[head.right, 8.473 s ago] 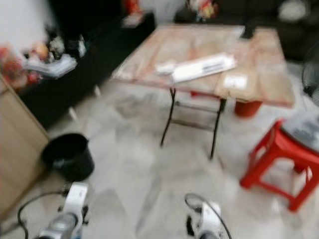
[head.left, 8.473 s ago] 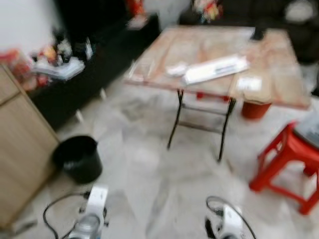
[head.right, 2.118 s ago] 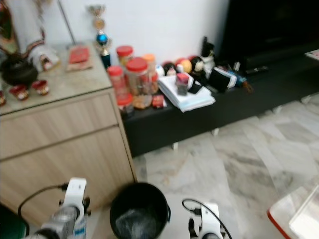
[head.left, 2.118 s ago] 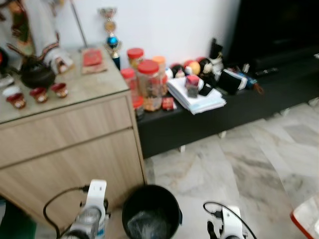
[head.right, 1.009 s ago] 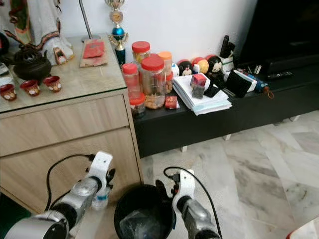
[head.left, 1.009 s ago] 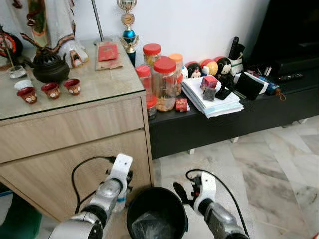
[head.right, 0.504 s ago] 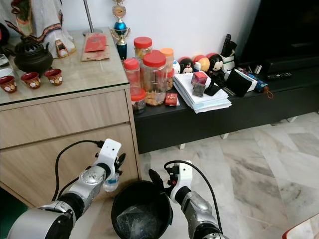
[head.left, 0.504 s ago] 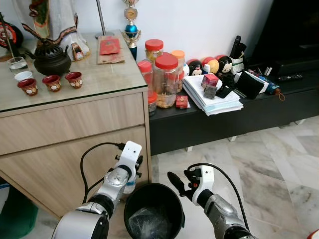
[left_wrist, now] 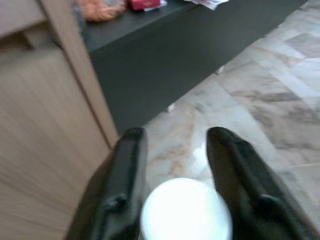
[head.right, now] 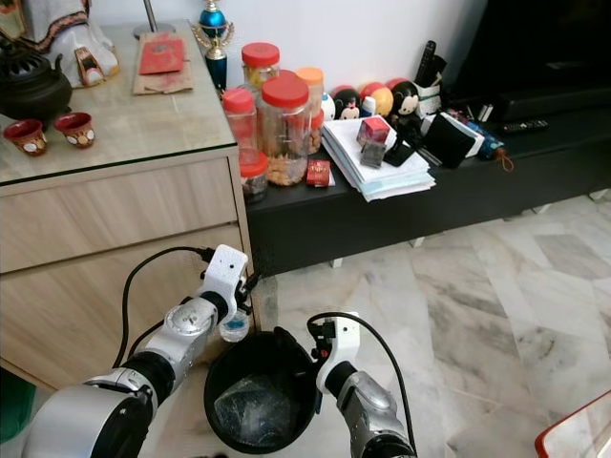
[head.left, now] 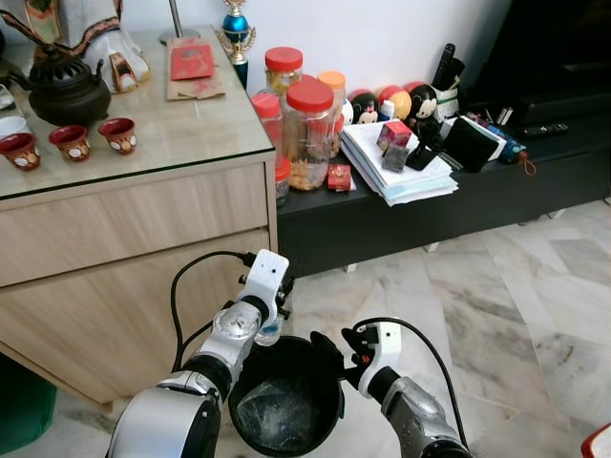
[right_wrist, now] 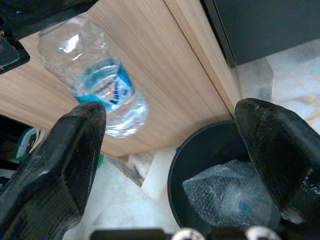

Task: Picking trash to rubbish bin

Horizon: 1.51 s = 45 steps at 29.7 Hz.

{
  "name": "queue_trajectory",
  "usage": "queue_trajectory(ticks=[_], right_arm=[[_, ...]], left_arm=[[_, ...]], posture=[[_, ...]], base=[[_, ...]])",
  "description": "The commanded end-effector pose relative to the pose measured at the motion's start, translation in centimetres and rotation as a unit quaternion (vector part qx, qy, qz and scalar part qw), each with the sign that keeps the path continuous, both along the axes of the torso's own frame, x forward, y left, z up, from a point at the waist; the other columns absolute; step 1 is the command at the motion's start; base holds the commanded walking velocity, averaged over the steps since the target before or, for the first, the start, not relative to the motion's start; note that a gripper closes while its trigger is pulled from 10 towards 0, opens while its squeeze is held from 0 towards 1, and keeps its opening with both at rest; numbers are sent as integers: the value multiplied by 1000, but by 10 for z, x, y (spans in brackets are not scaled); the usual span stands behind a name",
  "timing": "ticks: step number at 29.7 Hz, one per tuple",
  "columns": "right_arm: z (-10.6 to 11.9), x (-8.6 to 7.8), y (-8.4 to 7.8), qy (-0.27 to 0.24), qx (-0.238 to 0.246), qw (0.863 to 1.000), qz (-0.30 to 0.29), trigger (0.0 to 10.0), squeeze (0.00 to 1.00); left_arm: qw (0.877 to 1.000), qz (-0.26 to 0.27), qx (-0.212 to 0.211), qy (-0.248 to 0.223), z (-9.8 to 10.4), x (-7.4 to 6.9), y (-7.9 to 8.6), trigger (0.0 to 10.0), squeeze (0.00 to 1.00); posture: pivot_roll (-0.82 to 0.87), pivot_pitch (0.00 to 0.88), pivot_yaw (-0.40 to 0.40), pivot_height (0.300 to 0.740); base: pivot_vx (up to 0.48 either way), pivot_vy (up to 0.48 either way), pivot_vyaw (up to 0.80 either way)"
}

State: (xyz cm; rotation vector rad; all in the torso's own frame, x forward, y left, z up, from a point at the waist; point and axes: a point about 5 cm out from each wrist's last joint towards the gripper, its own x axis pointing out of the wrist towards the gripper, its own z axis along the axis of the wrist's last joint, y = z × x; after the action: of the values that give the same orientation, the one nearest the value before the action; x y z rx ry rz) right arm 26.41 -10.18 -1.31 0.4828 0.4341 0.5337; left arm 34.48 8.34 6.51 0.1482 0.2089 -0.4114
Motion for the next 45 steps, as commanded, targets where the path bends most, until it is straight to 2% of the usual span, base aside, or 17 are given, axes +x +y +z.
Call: queue_trajectory(ticks=[1, 11, 12, 13, 16, 20, 21, 22, 23, 25, 26, 27, 28, 30, 36, 40, 45], right_arm=[[-2, -3, 2, 7, 2, 1000, 3, 10000, 0], [-5, -5, 1, 16, -3, 1000, -2, 10000, 0], [-7, -7, -2, 22, -8, 1000, -9, 10000, 0], [-9, -8, -3, 26, -11, 1000, -12, 10000, 0], [-13, -11, -6, 35, -27, 999, -19, 10000, 0], [-21, -17, -12, 49, -73, 995, -35, 10000, 0], [-23, -19, -16, 57, -84, 994, -49, 10000, 0], [-23, -19, -16, 57, -84, 994, -49, 10000, 0], [-27, -21, -23, 65, -116, 988, -73, 10000, 0], [-28, -22, -25, 66, -125, 987, -80, 10000, 0], [-32, -25, -34, 80, -155, 979, -104, 10000, 0], [-38, -30, -47, 99, -201, 964, -139, 10000, 0], [-38, -30, -47, 99, -201, 964, -139, 10000, 0], [-46, -41, -61, 130, -232, 948, -173, 10000, 0], [-51, -50, -68, 148, -235, 942, -190, 10000, 0], [-61, -65, -70, 183, -241, 935, -182, 10000, 0], [-64, -70, -69, 193, -248, 931, -184, 10000, 0]], left_arm=[[1000, -12, -6, -16, 8, 3, -5, 10000, 1000], [1000, -13, -4, -9, 4, 2, 0, 10000, 1000], [1000, -11, 2, -6, 1, 0, 2, 10000, 157], [1000, -9, 7, -3, -1, -1, 4, 10000, 0], [1000, 1, 21, 8, -9, -5, 10, 10000, 0], [997, 46, 46, 42, -29, -16, 34, 10000, 0], [995, 67, 54, 53, -37, -22, 45, 10000, 0], [995, 67, 54, 53, -37, -22, 45, 10000, 0], [990, 96, 66, 74, -50, -33, 62, 10000, 0], [989, 102, 69, 79, -53, -36, 66, 10000, 0], [984, 125, 76, 100, -64, -46, 79, 10000, 0], [975, 158, 89, 131, -78, -62, 97, 10000, 0], [975, 158, 89, 131, -78, -62, 97, 10000, 0], [961, 201, 91, 170, -95, -84, 116, 10000, 0], [949, 215, 109, 203, -108, -105, 129, 10000, 0], [932, 242, 107, 246, -121, -125, 137, 10000, 0], [930, 248, 99, 253, -125, -129, 131, 10000, 0]], posture=[[-121, 149, -50, 740], [-110, 133, -36, 740], [-109, 129, -33, 740], [-108, 125, -31, 740], [-101, 111, -25, 740], [-92, 91, -13, 740], [-90, 80, -9, 740], [-90, 80, -9, 740], [-86, 71, -6, 740], [-86, 71, -6, 740], [-75, 49, 4, 740], [-70, 41, 8, 740], [-70, 41, 8, 740], [-60, 26, 13, 740], [-62, 16, 19, 740], [-64, 15, 22, 740], [-61, 21, 13, 740]], base=[[0, 0, 0], [0, 0, 0], [0, 0, 0], [0, 0, 0], [0, 0, 0], [0, 0, 0], [0, 0, 0], [0, 0, 0], [0, 0, 0], [0, 0, 0], [0, 0, 0], [0, 0, 0], [0, 0, 0], [0, 0, 0], [0, 0, 0], [0, 0, 0], [0, 0, 0]])
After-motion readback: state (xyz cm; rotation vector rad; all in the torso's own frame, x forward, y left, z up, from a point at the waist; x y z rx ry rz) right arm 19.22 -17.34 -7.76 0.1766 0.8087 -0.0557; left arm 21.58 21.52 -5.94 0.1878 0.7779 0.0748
